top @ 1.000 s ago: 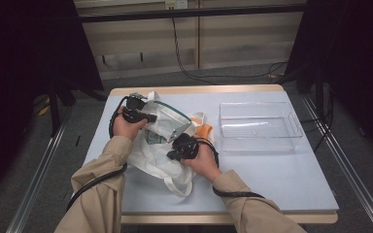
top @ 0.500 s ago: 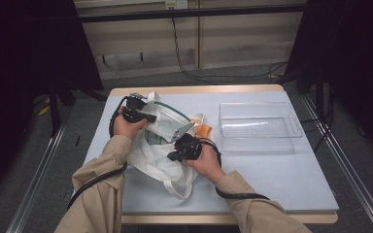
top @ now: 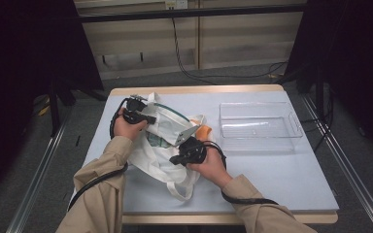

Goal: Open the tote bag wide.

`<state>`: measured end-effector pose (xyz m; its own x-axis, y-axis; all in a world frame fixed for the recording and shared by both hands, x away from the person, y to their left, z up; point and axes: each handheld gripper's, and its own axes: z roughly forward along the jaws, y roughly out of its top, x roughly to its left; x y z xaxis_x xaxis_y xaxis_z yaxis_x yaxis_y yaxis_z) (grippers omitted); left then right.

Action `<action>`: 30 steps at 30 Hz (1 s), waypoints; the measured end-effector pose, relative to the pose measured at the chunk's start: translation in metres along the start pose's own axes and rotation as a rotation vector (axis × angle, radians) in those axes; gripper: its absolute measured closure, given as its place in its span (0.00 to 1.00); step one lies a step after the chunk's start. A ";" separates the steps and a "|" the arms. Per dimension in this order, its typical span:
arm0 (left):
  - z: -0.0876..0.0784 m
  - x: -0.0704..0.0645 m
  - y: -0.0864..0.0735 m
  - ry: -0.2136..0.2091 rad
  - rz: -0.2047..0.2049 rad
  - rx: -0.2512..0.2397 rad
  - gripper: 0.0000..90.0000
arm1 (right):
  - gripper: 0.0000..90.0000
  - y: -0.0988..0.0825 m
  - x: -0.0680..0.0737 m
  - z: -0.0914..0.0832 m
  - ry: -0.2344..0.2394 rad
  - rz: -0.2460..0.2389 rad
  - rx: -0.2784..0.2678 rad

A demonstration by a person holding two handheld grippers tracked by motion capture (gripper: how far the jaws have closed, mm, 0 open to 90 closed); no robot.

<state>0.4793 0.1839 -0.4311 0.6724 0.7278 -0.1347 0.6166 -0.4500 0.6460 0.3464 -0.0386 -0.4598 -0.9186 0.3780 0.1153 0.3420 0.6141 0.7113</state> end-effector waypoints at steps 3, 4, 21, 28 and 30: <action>0.001 0.001 -0.002 -0.002 -0.006 0.000 1.00 | 1.00 -0.003 0.003 -0.001 0.021 0.000 0.005; 0.002 0.000 -0.002 0.003 -0.008 -0.001 1.00 | 1.00 -0.004 0.004 -0.001 0.023 0.003 0.001; -0.010 -0.006 -0.004 -0.043 -0.008 -0.025 1.00 | 0.75 0.009 -0.006 -0.006 -0.033 0.055 -0.070; -0.013 -0.009 -0.008 -0.065 -0.004 -0.032 1.00 | 0.59 0.024 -0.014 -0.001 -0.030 0.058 -0.091; -0.013 -0.011 -0.009 -0.065 -0.019 -0.037 1.00 | 0.58 0.025 -0.016 0.003 -0.037 0.034 -0.073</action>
<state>0.4609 0.1863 -0.4256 0.6867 0.7004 -0.1946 0.6144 -0.4162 0.6703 0.3704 -0.0272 -0.4465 -0.8981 0.4242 0.1159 0.3567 0.5487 0.7561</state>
